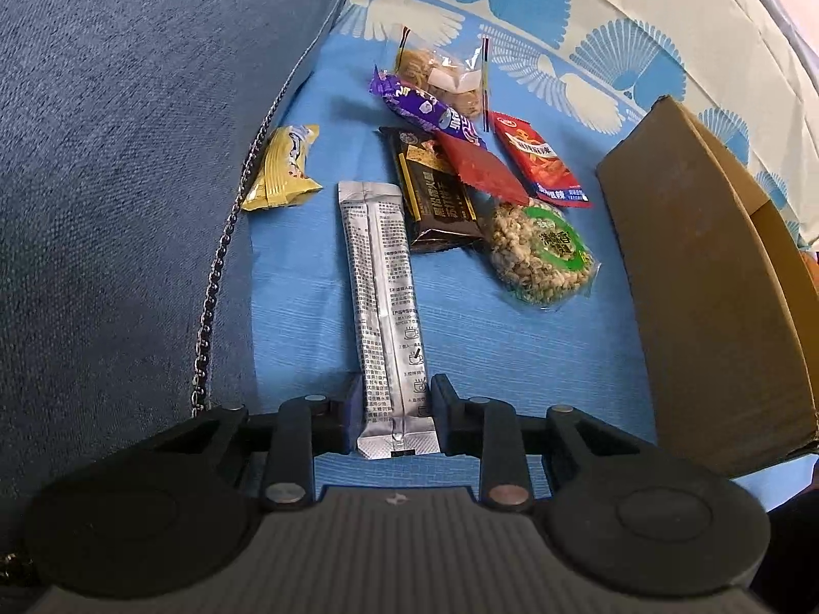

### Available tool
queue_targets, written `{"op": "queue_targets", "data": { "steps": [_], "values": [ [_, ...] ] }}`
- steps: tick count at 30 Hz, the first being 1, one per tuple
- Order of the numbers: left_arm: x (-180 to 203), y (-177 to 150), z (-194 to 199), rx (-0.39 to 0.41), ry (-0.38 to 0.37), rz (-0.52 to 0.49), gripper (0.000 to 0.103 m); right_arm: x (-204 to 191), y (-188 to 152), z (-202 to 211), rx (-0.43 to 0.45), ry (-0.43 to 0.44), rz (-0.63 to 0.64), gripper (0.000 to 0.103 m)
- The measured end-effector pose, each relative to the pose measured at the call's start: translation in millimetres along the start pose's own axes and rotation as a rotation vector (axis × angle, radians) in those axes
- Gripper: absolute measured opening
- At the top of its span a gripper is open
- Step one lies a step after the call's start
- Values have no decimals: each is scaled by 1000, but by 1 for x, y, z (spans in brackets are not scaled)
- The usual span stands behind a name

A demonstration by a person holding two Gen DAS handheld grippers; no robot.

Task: Organize snacks
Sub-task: 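Grasp the round green-ringed puffed grain pack with the right gripper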

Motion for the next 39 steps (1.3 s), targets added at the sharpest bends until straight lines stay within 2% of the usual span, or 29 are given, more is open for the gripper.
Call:
{"op": "queue_targets", "data": {
  "steps": [3,7,11,15,19,21,23,24,32,39],
  "values": [
    [0,0,0,3,-2,5,31,-18,0,-38,-63,30,-17,85],
    [0,0,1,8,-7,7,31,-25,-18,-96,-201,40,-54,88],
    [-1,-1,1,7,-7,1,31,-19,-42,-137,-304,3,-75,92],
    [0,-1,1,7,-9,-4,31,-6,-60,-165,-390,-25,-106,93],
    [0,-1,0,5,-17,-8,31,3,-69,-179,-429,-38,-116,93],
    [-1,-1,-1,2,-23,-7,31,6,-73,-184,-445,-35,-123,92],
    [-1,-1,-1,1,-28,-7,31,7,-77,-187,-456,-38,-113,78],
    [-1,-1,-2,1,-30,-8,31,7,-79,-189,-458,-34,-111,76],
    [-1,0,-2,2,-39,-5,31,-4,-78,-168,-440,-11,-102,74],
    [-2,-1,0,-3,-48,-14,31,-33,-79,-121,-452,50,-34,74]
  ]
}}
Point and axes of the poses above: each gripper's, at about its wrist camera, not at the fingertips, and z roughly against the way its jaws point, x to its right, y to its top, the point moved 9 cm from there along -z, roughly the way its jaws point, and after that the axes turned 14 degrees about y, right-handed, at the moved point
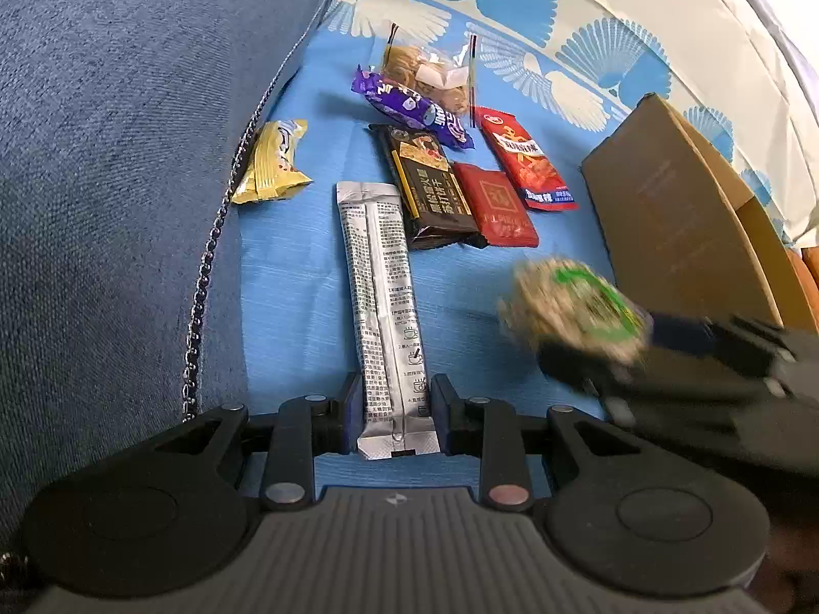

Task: Organize snacks
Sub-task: 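Grasp the round green-ringed puffed grain pack with the right gripper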

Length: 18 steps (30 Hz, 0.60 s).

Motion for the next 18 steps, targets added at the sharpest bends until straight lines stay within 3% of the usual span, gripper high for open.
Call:
{"op": "queue_targets", "data": {
  "steps": [8,12,15,18],
  "values": [
    [2,-1,1,-11,-29,-3,31,-26,-41,43,-26,78,26,74],
    [4,-3,11,1,-57,-27,31,-34,-67,57,17,105,3,74],
    [6,-9,14,-19,-89,-44,31,-23,-87,48,10,90,-99,74],
    [8,-15,10,-65,-108,-46,31,-19,-92,35,11,68,-96,74]
  ]
}}
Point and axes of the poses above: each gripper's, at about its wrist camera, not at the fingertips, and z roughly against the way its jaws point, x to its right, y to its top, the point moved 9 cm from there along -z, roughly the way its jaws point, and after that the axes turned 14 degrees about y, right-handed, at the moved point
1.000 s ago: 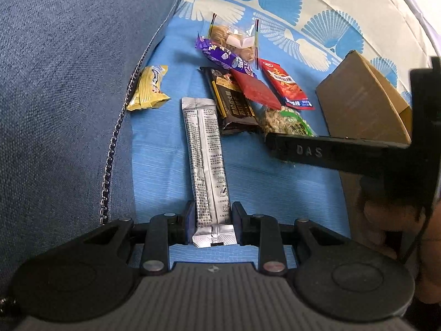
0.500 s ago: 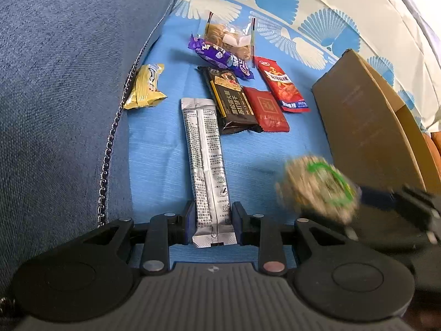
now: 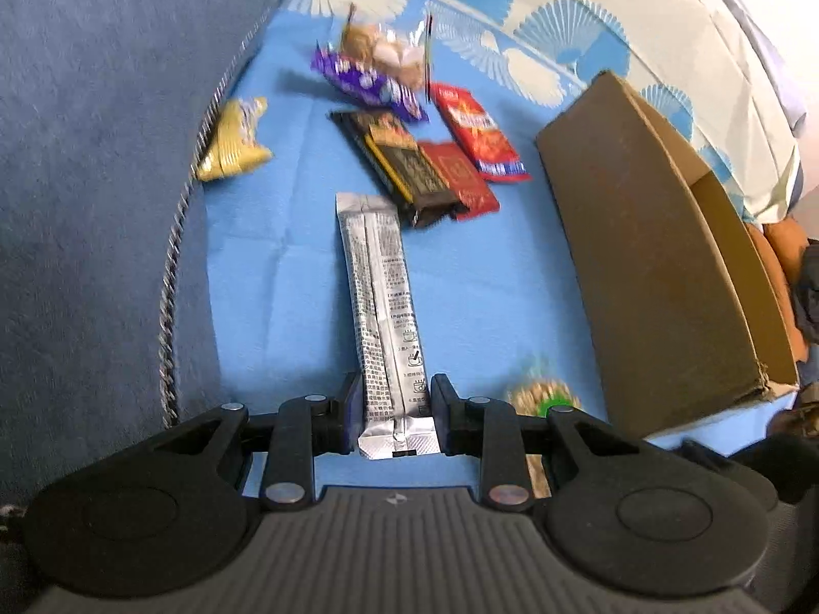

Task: Organize snacks
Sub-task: 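Grasp the round green-ringed puffed grain pack with the right gripper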

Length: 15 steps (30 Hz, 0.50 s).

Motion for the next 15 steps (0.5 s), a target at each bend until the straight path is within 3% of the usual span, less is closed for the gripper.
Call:
{"op": "queue_targets", "data": {
  "steps": [4,9,15],
  "values": [
    [1,-4,-5,-27,24,-7,34,-2,0,-5,14,-18,64,75],
    [5,-2,-8,-13,36,-24,52,3,1,-6,31,28,14,78],
    [8,5,-7,42,95,-33,53,6,3,-5,44,54,-16,79]
  ]
}}
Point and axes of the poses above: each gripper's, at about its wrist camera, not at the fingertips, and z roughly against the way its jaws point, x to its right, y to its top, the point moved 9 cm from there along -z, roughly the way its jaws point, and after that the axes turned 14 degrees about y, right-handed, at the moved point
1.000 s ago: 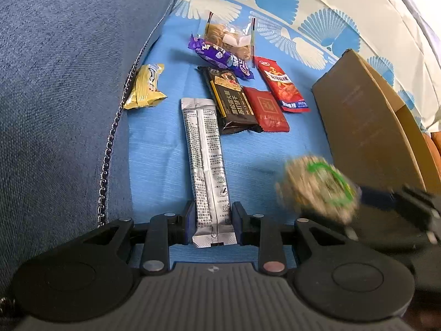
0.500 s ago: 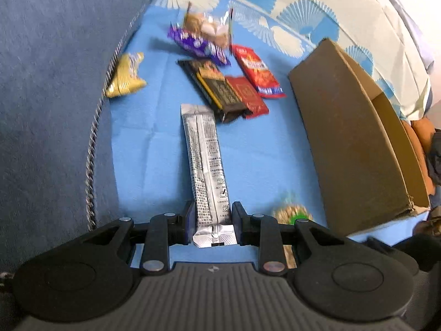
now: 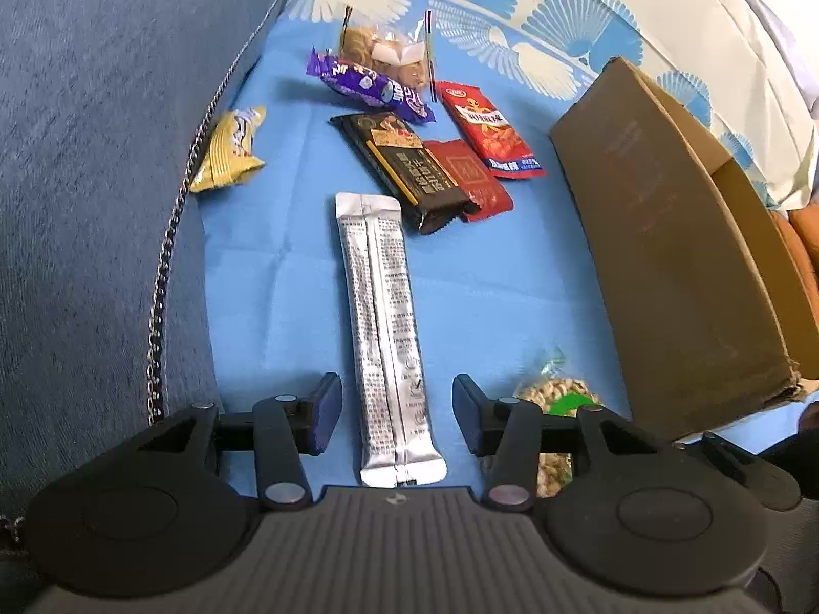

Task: Organize snacks
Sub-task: 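Lift the puffed grain pack with the right gripper while the left gripper holds the silver stick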

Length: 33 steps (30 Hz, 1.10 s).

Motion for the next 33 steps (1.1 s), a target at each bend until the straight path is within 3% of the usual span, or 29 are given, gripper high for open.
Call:
{"op": "queue_targets", "data": {
  "steps": [20,26,33],
  "values": [
    [19,6,-15,52,145,-107,51,1,-10,-4,-26,-5,21,79],
    [19,6,-16,59,179,-123,37,-2,-13,-4,-29,-22,57,76],
    [9,7,-12,54,134,-57,26,-3,-13,0,-16,-32,68,71]
  ]
}}
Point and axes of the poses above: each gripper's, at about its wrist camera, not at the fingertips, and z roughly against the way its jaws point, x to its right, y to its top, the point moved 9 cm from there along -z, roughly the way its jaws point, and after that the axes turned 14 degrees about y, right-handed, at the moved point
